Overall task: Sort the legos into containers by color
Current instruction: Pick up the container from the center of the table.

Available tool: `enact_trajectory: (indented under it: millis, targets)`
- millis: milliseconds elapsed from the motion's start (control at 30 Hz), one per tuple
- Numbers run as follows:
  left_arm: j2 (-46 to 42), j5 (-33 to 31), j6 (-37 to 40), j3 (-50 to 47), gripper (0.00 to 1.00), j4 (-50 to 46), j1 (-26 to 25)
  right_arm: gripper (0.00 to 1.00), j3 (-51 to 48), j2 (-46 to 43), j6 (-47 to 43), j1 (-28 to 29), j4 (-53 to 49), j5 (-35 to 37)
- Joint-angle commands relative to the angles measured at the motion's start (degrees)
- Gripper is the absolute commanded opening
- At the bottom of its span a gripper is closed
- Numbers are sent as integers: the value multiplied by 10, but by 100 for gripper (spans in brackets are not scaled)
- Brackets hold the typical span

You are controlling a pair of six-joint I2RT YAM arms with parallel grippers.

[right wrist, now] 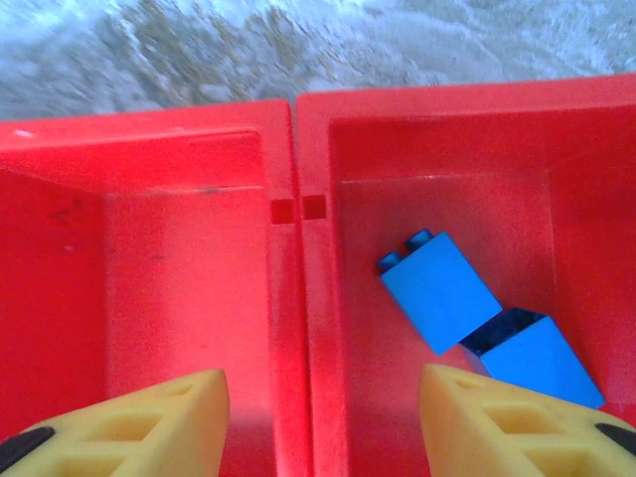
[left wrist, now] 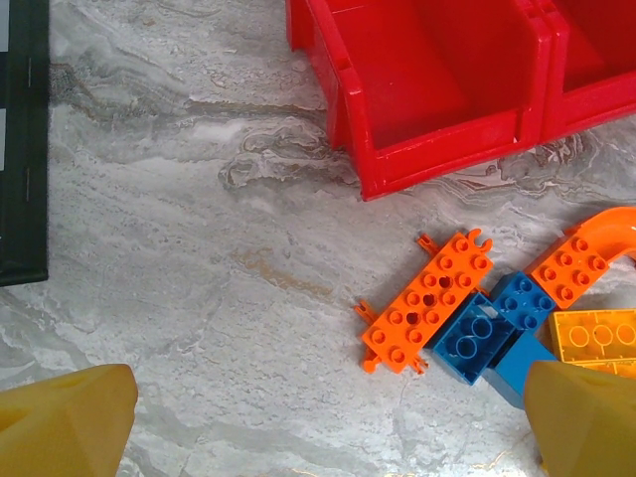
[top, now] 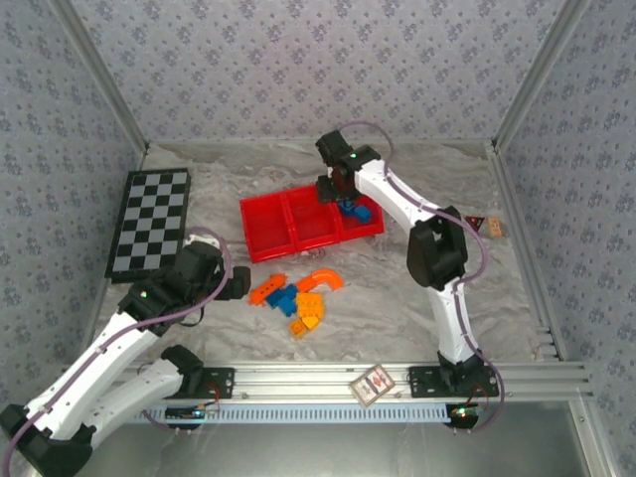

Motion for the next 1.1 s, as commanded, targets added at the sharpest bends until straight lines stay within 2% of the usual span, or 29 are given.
enact_trajectory:
  millis: [0,500,800,1067]
  targets:
    - [-6,-12,-1,3,100,-4,-3,54,45,27,-25,3,-61,34]
    - [-7,-11,-1,3,100,-3,-3,47,99,93,-60,26,-97,62]
    - [-9,-12,-1,3,100,-4,-3,25,111,85,-64,35,-102,69]
    - [-9,-12,-1,3,100,-3,-3,17,123,49,-51,44,-111,66]
